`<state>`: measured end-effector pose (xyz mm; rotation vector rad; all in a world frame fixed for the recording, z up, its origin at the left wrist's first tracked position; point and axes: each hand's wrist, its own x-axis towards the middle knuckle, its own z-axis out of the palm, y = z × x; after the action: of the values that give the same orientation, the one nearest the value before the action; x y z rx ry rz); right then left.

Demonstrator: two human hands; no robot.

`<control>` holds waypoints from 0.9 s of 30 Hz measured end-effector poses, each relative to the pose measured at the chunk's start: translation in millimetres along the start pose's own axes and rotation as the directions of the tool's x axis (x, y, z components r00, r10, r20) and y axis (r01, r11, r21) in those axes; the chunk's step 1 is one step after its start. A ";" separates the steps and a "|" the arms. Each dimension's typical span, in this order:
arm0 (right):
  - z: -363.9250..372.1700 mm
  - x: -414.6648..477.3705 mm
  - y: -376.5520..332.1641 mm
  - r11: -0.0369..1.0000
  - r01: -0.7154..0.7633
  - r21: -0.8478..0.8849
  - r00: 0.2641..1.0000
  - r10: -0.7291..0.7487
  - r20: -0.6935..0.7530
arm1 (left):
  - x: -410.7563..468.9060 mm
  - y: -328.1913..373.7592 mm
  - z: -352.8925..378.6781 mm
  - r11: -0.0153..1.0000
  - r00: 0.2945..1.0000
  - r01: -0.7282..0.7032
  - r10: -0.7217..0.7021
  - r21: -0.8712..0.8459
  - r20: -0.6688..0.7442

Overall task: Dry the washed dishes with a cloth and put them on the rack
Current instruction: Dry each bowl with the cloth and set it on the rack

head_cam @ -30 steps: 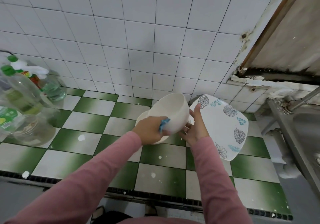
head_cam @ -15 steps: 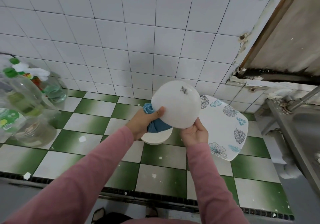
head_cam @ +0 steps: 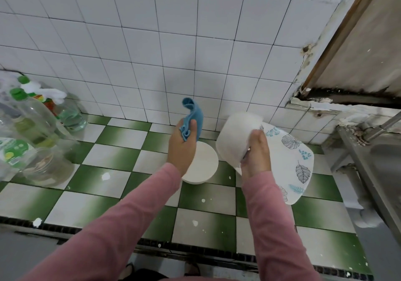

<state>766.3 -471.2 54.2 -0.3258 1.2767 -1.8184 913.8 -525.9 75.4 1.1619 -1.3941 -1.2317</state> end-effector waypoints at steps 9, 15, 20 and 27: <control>17.6 -13.8 -0.9 0.927 0.222 -0.301 0.973 -0.190 0.131 | 6.7 -8.7 27.1 0.792 0.847 -0.485 0.320 0.370 0.424; 20.8 -16.3 -4.9 0.884 0.284 -0.373 0.959 -0.253 0.131 | 25.5 1.3 23.1 0.911 0.936 -0.318 0.258 0.264 0.238; 25.3 -18.5 -7.9 0.927 0.238 -0.290 0.970 -0.213 0.116 | 5.3 -20.5 20.2 0.501 0.652 -0.753 0.652 0.427 0.386; 22.1 -19.1 -8.9 0.844 0.317 -0.434 0.948 -0.270 0.167 | 18.5 -6.7 19.2 0.925 0.946 -0.304 0.265 0.227 0.186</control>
<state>787.2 -469.7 76.5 -0.9069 1.6490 -1.6993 892.8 -541.9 67.9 1.0016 -1.8074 -0.9699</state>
